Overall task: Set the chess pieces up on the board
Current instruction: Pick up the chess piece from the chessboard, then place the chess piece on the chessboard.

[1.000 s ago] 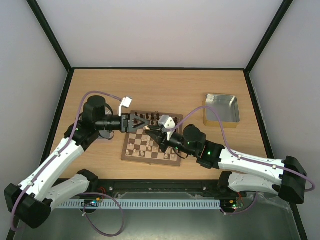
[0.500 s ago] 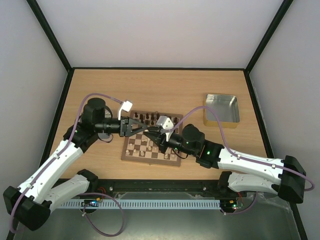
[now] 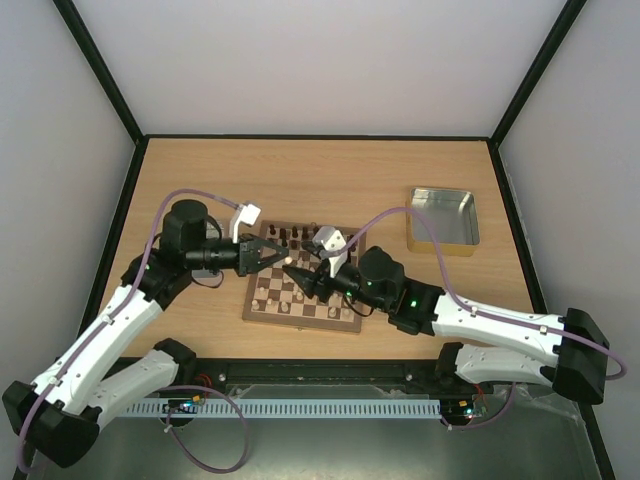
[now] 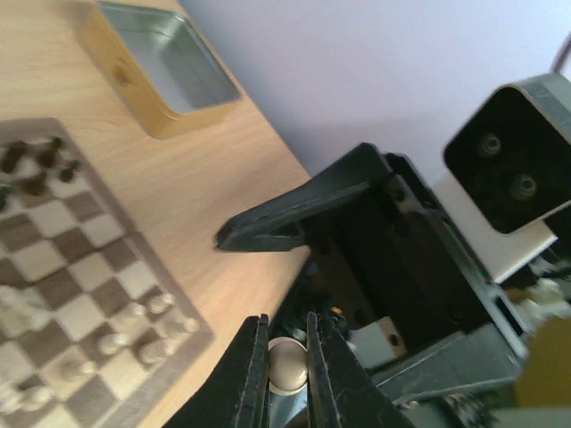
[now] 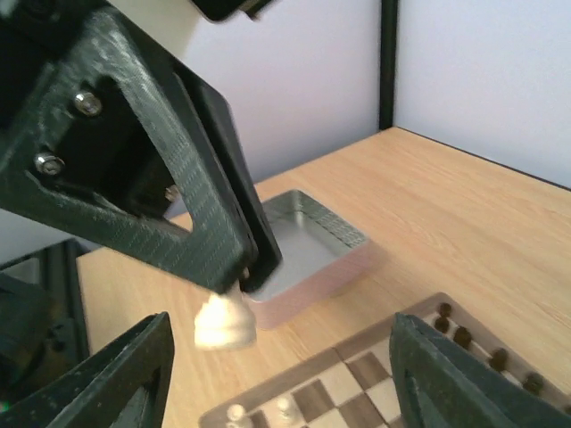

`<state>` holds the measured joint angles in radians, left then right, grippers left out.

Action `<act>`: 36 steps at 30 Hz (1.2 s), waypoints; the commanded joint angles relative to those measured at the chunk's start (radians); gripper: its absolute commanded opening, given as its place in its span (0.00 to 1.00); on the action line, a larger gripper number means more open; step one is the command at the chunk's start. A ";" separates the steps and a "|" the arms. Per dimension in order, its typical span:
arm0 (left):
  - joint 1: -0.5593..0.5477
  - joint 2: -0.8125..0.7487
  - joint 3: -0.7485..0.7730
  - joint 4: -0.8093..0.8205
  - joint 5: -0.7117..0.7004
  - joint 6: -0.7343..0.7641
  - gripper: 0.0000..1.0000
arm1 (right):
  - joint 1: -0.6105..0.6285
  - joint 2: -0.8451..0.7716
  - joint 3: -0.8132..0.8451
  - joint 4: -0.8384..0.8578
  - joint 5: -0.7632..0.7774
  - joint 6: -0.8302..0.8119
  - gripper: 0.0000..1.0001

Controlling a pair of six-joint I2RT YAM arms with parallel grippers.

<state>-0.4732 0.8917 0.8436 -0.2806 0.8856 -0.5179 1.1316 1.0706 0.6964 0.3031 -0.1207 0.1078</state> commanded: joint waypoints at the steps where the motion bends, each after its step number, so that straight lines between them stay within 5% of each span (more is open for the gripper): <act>1: -0.002 -0.037 0.004 -0.074 -0.229 0.055 0.03 | -0.001 -0.019 -0.042 0.007 0.140 0.088 0.70; 8: -0.109 -0.019 -0.028 -0.130 -0.638 0.064 0.03 | -0.009 -0.095 -0.147 0.035 0.417 0.246 0.75; 15: -0.365 0.110 -0.092 -0.157 -1.136 -0.005 0.02 | -0.071 -0.035 -0.112 -0.112 0.562 0.461 0.74; 22: -0.452 0.260 -0.136 -0.114 -1.168 -0.049 0.03 | -0.094 0.010 -0.122 -0.115 0.556 0.559 0.74; 36: -0.455 0.408 -0.151 -0.098 -1.128 -0.069 0.05 | -0.095 0.031 -0.124 -0.108 0.529 0.559 0.75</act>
<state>-0.9230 1.2858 0.7033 -0.3832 -0.2359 -0.5747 1.0405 1.0950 0.5602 0.2050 0.3878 0.6495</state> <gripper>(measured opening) 0.096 0.746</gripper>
